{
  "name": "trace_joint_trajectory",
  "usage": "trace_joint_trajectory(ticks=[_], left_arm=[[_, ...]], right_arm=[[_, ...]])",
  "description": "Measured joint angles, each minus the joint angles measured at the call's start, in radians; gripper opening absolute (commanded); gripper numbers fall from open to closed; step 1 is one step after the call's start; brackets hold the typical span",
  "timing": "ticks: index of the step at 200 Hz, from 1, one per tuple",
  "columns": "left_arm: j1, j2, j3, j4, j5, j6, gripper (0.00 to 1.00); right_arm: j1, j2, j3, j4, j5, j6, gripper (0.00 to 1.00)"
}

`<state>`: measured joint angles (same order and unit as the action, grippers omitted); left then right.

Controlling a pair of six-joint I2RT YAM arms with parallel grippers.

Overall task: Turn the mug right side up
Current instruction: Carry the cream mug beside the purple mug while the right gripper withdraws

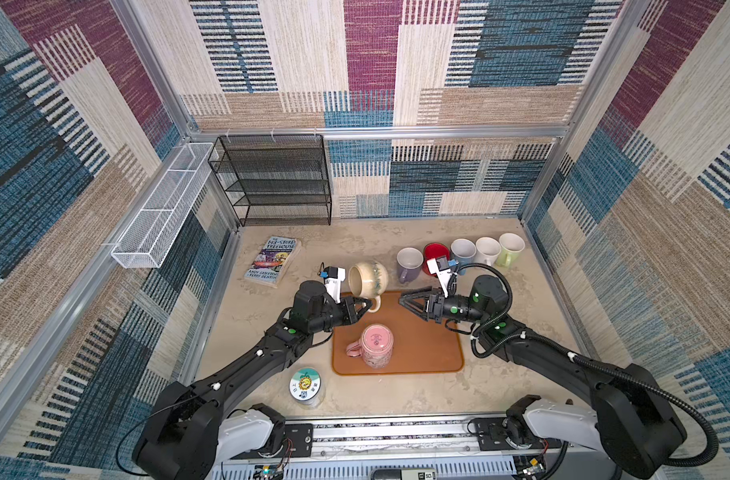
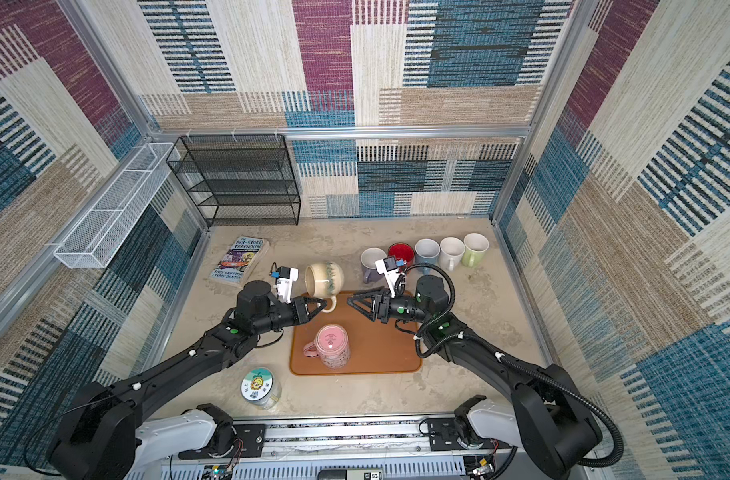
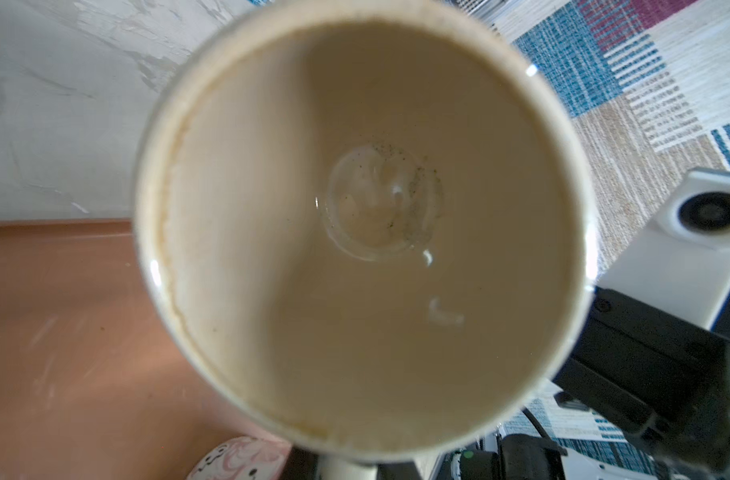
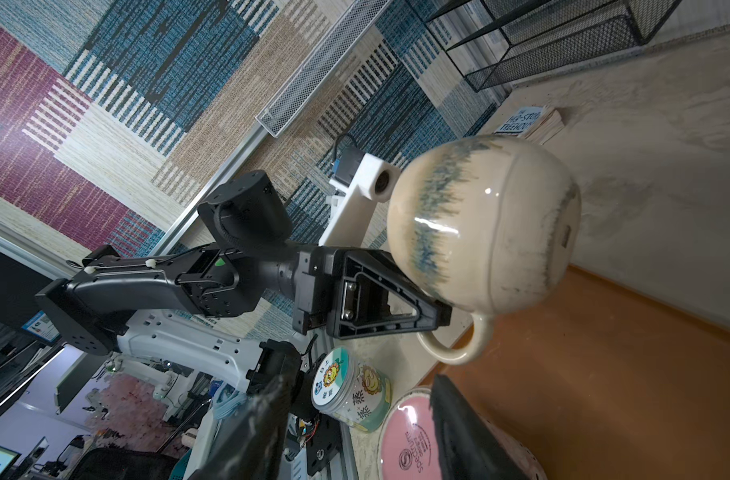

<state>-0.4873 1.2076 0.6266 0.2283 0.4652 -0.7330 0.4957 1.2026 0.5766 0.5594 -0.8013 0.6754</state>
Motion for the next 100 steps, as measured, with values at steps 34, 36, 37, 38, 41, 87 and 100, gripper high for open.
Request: trace_joint_trajectory(ticks=[34, 36, 37, 38, 41, 87, 100], left_arm=[[0.009, 0.053, 0.117, -0.148, -0.048, 0.038, 0.00], [0.010, 0.057, 0.126, -0.160, -0.051, 0.041, 0.00], [0.010, 0.058, 0.129, -0.164, -0.053, 0.043, 0.00], [0.010, 0.061, 0.135, -0.171, -0.055, 0.046, 0.00], [0.010, 0.065, 0.148, -0.185, -0.061, 0.051, 0.00], [0.012, 0.156, 0.328, -0.414, -0.173, 0.173, 0.00], [0.012, 0.185, 0.375, -0.475, -0.206, 0.204, 0.00]], right_arm=[[0.000, -0.041, 0.004, -0.076, 0.042, -0.056, 0.67], [0.000, -0.046, 0.004, -0.081, 0.045, -0.061, 0.68], [0.000, -0.049, 0.004, -0.085, 0.047, -0.064, 0.69], [0.000, -0.051, 0.004, -0.086, 0.047, -0.067, 0.69], [0.000, -0.059, 0.003, -0.092, 0.050, -0.074, 0.71], [0.000, -0.166, -0.017, -0.164, 0.103, -0.186, 0.90], [0.000, -0.185, -0.021, -0.190, 0.121, -0.210, 0.94]])
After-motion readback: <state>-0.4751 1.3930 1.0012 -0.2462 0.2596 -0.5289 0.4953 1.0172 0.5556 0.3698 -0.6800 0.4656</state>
